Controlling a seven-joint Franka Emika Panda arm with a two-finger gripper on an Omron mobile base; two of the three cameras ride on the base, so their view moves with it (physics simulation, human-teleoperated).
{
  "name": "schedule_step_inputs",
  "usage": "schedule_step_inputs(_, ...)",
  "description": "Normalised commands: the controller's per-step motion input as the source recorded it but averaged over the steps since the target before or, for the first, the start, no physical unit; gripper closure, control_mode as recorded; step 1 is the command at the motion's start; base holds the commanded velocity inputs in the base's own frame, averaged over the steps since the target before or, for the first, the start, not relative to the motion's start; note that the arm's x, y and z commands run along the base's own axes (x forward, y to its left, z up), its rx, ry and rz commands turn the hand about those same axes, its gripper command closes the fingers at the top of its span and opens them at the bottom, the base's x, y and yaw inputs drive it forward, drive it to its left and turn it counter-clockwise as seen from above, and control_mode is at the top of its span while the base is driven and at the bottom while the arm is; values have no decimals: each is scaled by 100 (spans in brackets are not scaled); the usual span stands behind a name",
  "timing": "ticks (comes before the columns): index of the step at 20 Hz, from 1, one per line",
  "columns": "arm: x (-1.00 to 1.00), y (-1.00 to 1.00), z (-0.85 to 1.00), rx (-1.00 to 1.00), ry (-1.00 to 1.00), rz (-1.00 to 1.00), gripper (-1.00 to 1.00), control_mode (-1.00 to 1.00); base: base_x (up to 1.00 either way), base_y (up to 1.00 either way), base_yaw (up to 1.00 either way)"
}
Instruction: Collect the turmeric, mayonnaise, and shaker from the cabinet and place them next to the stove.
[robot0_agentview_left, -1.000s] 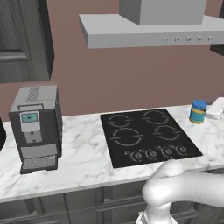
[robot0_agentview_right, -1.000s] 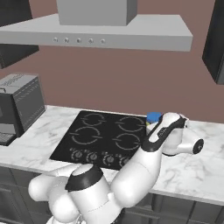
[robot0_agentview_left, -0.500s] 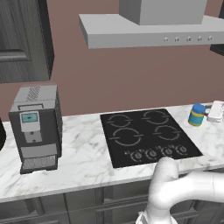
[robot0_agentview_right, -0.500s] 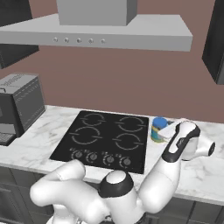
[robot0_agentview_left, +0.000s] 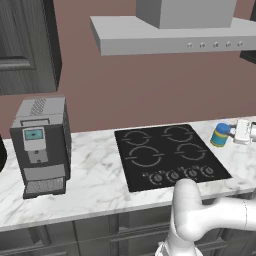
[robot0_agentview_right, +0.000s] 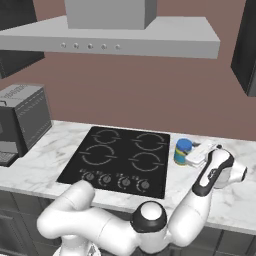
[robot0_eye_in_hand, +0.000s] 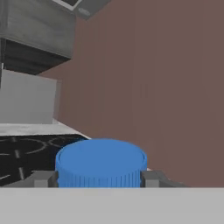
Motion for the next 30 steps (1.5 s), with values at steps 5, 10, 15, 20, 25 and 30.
schedule_step_inputs(5, 2, -11, -30, -1, -9, 1, 100, -100, 0, 0, 0)
schedule_step_inputs(10, 0, -9, -25, -5, -4, 0, 100, -100, 0, 0, 0)
schedule_step_inputs(15, -3, -3, -7, -1, -4, 0, 100, -100, 0, 0, 0)
schedule_step_inputs(20, -17, 0, 28, 0, -9, 0, -100, -100, 0, 0, 0)
schedule_step_inputs(25, -33, 0, 54, 0, -16, 0, -100, -100, 0, 0, 0)
schedule_step_inputs(30, -49, 6, 64, 0, -17, -2, -100, -100, 0, 0, 0)
